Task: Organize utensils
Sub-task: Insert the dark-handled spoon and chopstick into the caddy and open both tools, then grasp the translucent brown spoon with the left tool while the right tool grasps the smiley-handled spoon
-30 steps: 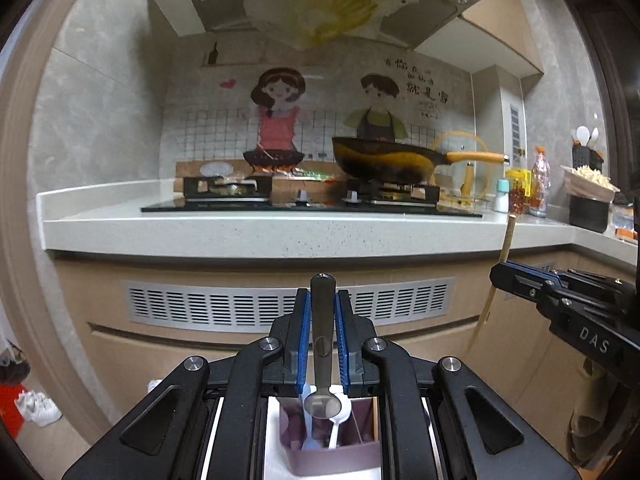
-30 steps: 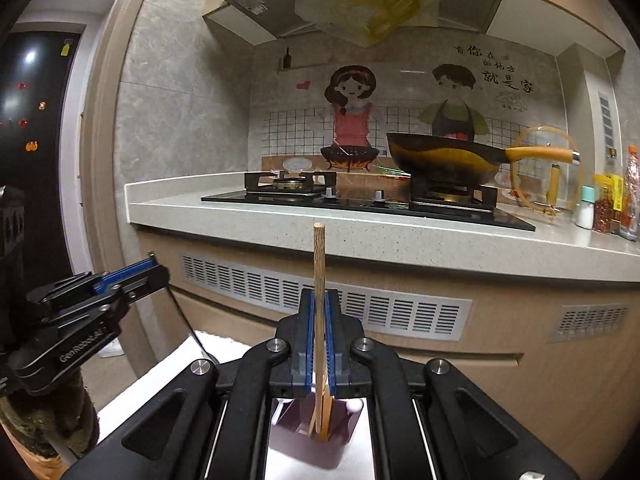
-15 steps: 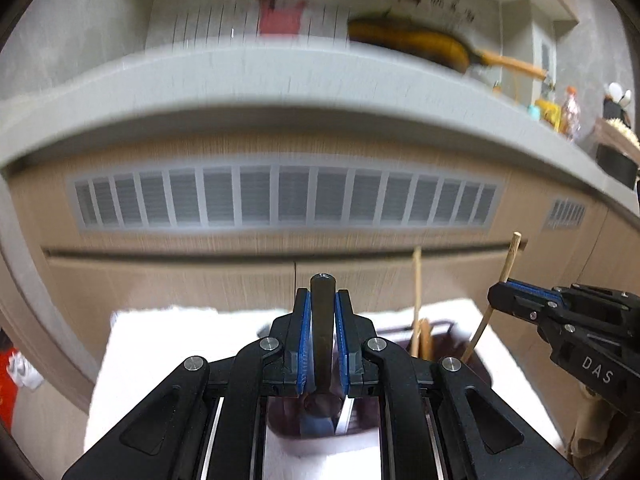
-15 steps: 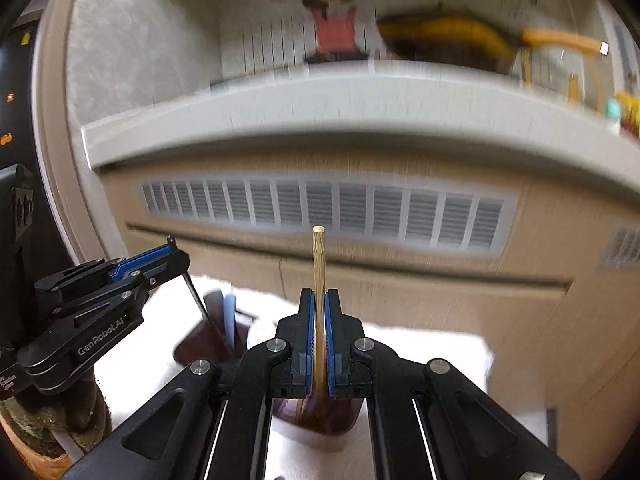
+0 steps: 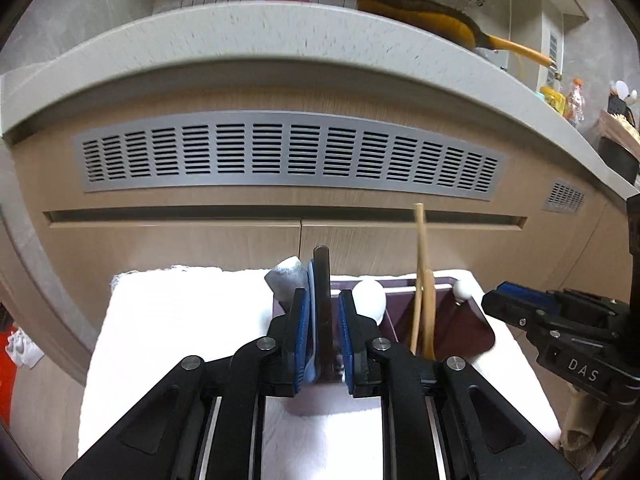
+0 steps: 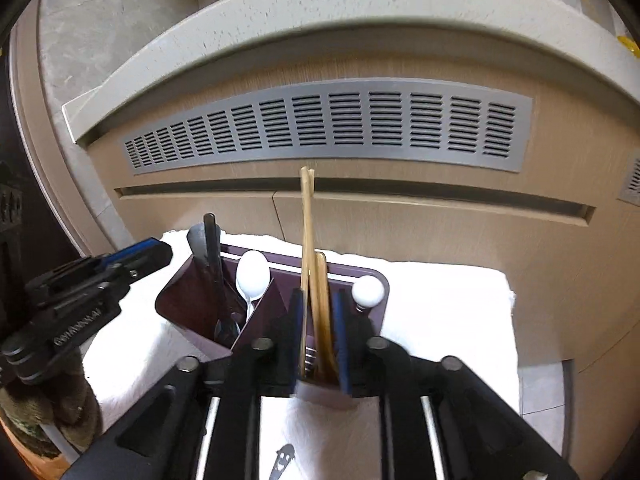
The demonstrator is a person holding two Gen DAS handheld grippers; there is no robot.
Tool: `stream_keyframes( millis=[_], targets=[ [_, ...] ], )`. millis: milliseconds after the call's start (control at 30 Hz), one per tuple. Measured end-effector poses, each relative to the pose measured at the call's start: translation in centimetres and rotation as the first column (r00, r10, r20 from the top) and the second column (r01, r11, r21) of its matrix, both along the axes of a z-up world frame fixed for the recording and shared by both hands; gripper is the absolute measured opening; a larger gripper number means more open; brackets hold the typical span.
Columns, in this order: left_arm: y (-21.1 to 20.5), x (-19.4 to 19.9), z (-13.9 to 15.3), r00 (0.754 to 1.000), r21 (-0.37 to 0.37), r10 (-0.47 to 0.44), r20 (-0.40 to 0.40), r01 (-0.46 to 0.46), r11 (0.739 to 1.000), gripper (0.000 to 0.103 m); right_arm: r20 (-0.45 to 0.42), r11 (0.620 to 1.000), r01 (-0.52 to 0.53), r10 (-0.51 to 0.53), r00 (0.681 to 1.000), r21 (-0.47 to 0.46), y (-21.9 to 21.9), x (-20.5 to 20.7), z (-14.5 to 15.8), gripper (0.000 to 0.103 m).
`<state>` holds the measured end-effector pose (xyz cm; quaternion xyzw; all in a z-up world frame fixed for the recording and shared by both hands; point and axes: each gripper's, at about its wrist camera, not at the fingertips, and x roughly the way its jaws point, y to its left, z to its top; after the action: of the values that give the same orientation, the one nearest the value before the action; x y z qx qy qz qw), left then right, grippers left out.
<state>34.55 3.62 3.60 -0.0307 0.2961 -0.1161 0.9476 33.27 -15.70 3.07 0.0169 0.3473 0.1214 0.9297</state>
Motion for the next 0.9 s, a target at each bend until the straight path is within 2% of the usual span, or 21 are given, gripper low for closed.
stream_keyframes(
  millis=[133, 300, 367, 400, 467, 700, 900],
  targets=[
    [0.1, -2.5, 0.3, 1.000, 0.023, -0.005, 0.003, 0.005, 1.000, 0.033, 0.017, 1.000, -0.011, 0.011, 1.000, -0.021, 0.2, -2.6, 0.4, 0.028],
    [1.0, -6.2, -0.1, 1.000, 0.053, -0.005, -0.007, 0.006, 0.999, 0.056, -0.005, 0.998, -0.030, 0.030, 1.000, -0.056, 0.5, -5.9, -0.8, 0.037],
    [1.4, -7.8, -0.8, 1.000, 0.076, -0.017, -0.019, 0.018, 0.997, 0.060, -0.018, 0.997, -0.036, 0.035, 0.999, -0.067, 0.5, -7.2, -1.6, 0.045],
    [1.6, -8.6, -1.2, 0.999, 0.089, -0.026, -0.030, 0.029, 0.996, 0.067, -0.030, 0.997, -0.040, 0.038, 0.999, -0.068, 0.4, -8.0, -2.1, 0.047],
    [2.0, -10.4, -2.4, 0.998, 0.109, -0.052, -0.045, 0.057, 0.992, 0.074, -0.055, 0.996, -0.044, 0.040, 0.998, -0.072, 0.3, -9.2, -3.1, 0.054],
    [2.4, -15.7, -8.0, 0.978, 0.197, -0.134, -0.160, 0.165, 0.966, 0.076, -0.151, 0.990, -0.047, 0.027, 0.988, -0.130, 0.2, -11.8, -7.3, 0.061],
    [3.4, -16.8, -10.8, 0.957, 0.176, -0.128, -0.260, 0.177, 0.968, 0.076, -0.175, 0.977, -0.021, -0.017, 0.984, -0.212, 0.2, -12.5, -9.6, 0.074]
  ],
)
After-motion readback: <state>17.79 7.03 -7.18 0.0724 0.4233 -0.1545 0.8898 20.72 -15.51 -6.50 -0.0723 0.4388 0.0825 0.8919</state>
